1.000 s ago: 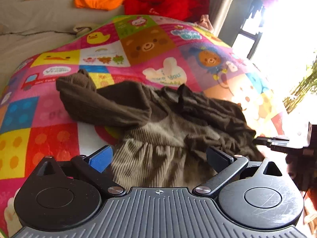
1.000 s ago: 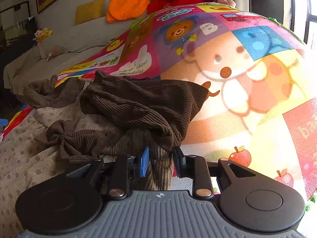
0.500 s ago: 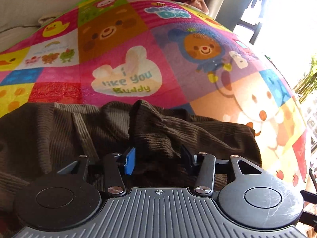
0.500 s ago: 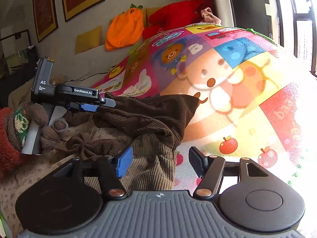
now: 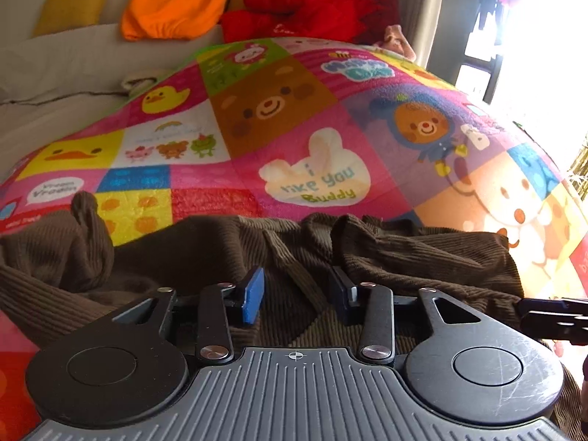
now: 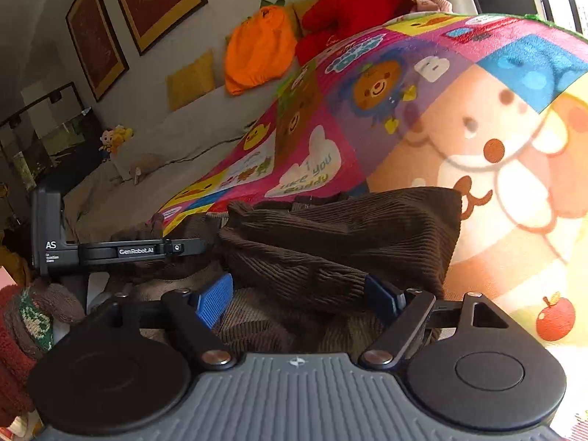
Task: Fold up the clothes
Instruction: 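Grasp the other sleeve with the left tool and fold it toward the right tool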
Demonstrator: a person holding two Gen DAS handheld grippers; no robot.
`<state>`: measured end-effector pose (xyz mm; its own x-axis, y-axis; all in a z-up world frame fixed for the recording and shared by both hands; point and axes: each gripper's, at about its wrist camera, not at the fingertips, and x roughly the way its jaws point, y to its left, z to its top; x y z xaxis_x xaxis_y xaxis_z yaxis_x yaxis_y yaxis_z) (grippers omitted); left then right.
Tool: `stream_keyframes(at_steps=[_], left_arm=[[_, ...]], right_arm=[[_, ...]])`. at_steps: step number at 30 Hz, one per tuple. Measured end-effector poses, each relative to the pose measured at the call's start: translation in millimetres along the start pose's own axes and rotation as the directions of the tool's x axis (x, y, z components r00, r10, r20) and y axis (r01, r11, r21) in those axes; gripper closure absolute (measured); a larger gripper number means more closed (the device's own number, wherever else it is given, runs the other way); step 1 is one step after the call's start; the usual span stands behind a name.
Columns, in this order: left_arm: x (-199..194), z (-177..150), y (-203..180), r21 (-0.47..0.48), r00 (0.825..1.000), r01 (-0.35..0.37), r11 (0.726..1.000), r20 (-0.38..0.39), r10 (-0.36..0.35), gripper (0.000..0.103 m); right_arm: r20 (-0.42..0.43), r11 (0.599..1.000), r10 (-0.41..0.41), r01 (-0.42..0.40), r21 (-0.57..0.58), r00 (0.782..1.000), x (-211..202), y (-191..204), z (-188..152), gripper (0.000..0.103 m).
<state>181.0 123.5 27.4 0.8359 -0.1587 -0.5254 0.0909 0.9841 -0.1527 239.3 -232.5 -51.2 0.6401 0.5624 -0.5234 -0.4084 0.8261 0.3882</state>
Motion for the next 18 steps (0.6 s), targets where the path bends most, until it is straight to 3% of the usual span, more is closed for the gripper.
stream_keyframes(at_steps=[1, 3, 6, 8, 11, 12, 14, 16, 18], left_arm=[[-13.6, 5.7, 6.4, 0.026, 0.997, -0.057, 0.998, 0.054, 0.056, 0.037], [-29.9, 17.7, 23.8, 0.065, 0.967, -0.226, 0.972, 0.132, 0.216, 0.021], [-23.7, 30.1, 66.0, 0.027, 0.93, -0.362, 0.932, 0.075, 0.359, 0.018], [-8.4, 30.8, 97.0, -0.026, 0.923, -0.385, 0.922, -0.023, 0.385, 0.018], [13.3, 19.9, 123.6, -0.096, 0.929, -0.362, 0.927, -0.123, 0.35, 0.021], [18.6, 17.0, 128.6, -0.117, 0.932, -0.35, 0.929, -0.144, 0.333, 0.024], [24.0, 14.1, 128.7, -0.142, 0.944, -0.316, 0.938, -0.15, 0.295, 0.045], [24.8, 16.5, 121.2, -0.131, 0.95, -0.298, 0.946, -0.137, 0.28, 0.075], [21.5, 25.0, 107.6, -0.104, 0.955, -0.289, 0.952, -0.099, 0.28, 0.087]], right_arm=[[-0.02, 1.0, -0.004, 0.004, 0.014, 1.0, 10.1, -0.6, -0.6, 0.021], [-0.043, 0.999, -0.032, 0.033, 0.01, 0.999, 24.6, 2.7, -6.1, 0.015], [-0.055, 1.0, -0.028, 0.027, -0.015, 0.998, 33.4, 9.4, -11.5, 0.0], [-0.064, 0.998, -0.049, 0.047, -0.028, 0.997, 37.1, 14.5, -15.7, 0.0], [-0.068, 0.994, -0.087, 0.083, -0.069, 0.994, 41.3, 21.6, -19.1, 0.0], [-0.074, 0.992, -0.098, 0.091, -0.082, 0.992, 42.3, 23.9, -19.7, 0.0], [-0.1, 0.986, -0.115, 0.101, -0.131, 0.988, 43.8, 28.0, -18.7, 0.0], [-0.116, 0.987, -0.102, 0.087, -0.132, 0.988, 40.7, 25.9, -14.3, 0.0], [-0.078, 0.996, -0.074, 0.069, -0.065, 0.994, 27.0, 19.5, -10.6, 0.0]])
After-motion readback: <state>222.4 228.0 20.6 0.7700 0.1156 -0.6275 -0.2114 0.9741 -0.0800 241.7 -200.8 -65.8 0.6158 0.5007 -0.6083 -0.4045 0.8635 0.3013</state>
